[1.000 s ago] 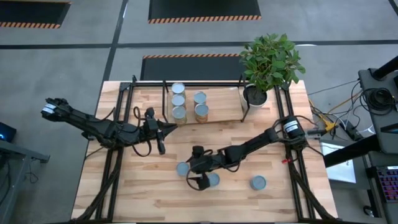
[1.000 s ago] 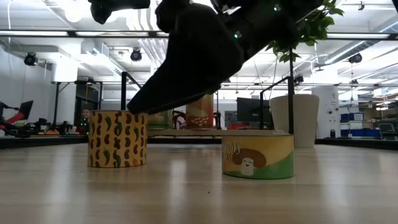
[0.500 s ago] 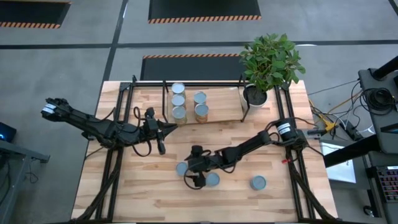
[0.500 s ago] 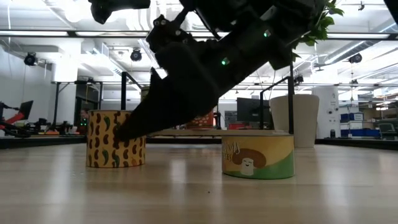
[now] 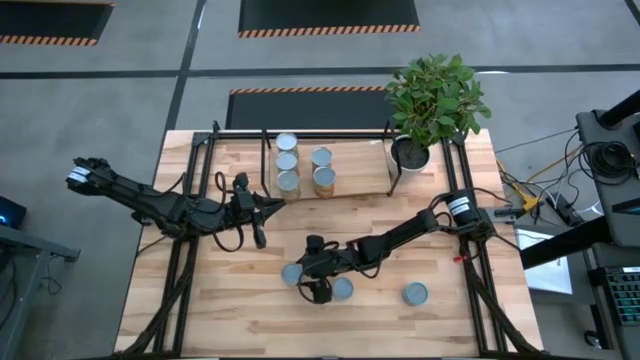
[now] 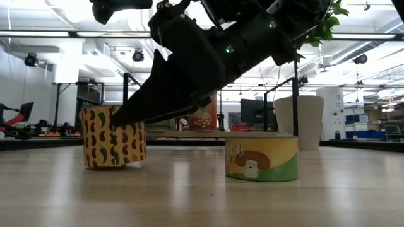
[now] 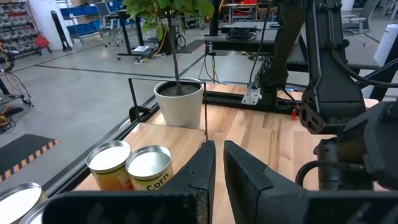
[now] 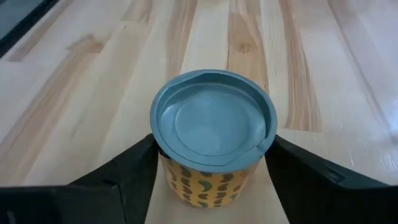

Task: Pick and place cans onto a shelf
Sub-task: Put the canned chili on the shelf

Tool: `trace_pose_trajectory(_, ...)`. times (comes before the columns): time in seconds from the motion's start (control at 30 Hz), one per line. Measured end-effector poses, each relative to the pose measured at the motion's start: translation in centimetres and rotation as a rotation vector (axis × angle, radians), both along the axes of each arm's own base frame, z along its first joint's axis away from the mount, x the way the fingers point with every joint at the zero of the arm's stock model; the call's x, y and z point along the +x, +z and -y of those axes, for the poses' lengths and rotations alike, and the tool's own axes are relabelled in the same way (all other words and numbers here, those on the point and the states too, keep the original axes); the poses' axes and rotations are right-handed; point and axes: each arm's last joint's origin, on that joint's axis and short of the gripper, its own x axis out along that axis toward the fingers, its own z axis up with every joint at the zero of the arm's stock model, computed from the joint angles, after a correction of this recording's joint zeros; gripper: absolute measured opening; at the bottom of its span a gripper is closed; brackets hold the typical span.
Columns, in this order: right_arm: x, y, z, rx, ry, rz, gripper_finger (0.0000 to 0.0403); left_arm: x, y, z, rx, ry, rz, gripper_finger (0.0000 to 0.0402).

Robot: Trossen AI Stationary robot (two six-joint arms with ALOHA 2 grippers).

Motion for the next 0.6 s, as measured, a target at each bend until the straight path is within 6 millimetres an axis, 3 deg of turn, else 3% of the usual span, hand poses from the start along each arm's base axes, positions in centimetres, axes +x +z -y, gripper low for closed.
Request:
trace_pose_trajectory(0.27, -0.3, 1.5, 0.1, 0.004, 0.000, 0.013, 0.0257, 0.0, 0.0, 0.0, 0.000, 0.000, 0.000, 0.0015)
trace_pose_trajectory(0.43, -2.3, 6.1, 0.8, -0.060, -0.057, -0.022, 0.0259, 0.0, 0.0, 0.0, 0.001, 0.000, -0.002, 0.0015)
trace_pose_trajectory(0.6, -6.0, 9.9, 2.4, -0.183, -0.238, -0.055, 0.0259, 0.0, 0.0, 0.0, 0.001, 0.000, -0.003, 0.0015)
